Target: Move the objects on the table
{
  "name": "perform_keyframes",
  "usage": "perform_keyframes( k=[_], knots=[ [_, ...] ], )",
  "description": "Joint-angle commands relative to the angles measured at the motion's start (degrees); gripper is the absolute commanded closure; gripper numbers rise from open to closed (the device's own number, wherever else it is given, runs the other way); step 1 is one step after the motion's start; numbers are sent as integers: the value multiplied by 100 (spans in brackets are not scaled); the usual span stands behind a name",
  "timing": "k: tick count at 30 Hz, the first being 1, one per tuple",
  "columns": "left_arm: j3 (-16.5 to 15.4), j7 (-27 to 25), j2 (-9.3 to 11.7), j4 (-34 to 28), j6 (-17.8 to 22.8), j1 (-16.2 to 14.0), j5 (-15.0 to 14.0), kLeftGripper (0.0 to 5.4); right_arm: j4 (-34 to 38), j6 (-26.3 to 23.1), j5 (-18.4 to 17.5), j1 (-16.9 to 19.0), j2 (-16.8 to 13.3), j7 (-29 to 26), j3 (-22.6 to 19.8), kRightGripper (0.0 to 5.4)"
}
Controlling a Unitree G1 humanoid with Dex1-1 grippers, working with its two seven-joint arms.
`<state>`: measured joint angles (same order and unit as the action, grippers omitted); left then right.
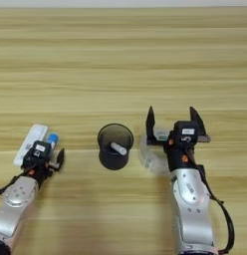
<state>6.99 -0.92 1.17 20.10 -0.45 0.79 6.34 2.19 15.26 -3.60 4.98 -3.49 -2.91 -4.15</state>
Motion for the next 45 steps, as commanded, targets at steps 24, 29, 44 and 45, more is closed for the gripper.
perform_keyframes(
  k=[24, 29, 44, 45],
  knots=[
    [-615, -500, -21, -1051, -1253, -35, -971, 2, -36, -7, 53, -37, -50, -76, 59, 0],
    [-938, -425, 37, -1119, -1413, 42, -1129, 2, 1, 93, 89, 11, -109, -207, 135, 0],
    [-1093, -132, -85, -1063, -1484, 86, -1012, 2, 322, 172, -252, 361, -125, -833, 433, 0],
    [-1089, -123, -90, -1059, -1490, 85, -1006, 2, 366, 195, -295, 389, -125, -901, 475, 0]
  ],
)
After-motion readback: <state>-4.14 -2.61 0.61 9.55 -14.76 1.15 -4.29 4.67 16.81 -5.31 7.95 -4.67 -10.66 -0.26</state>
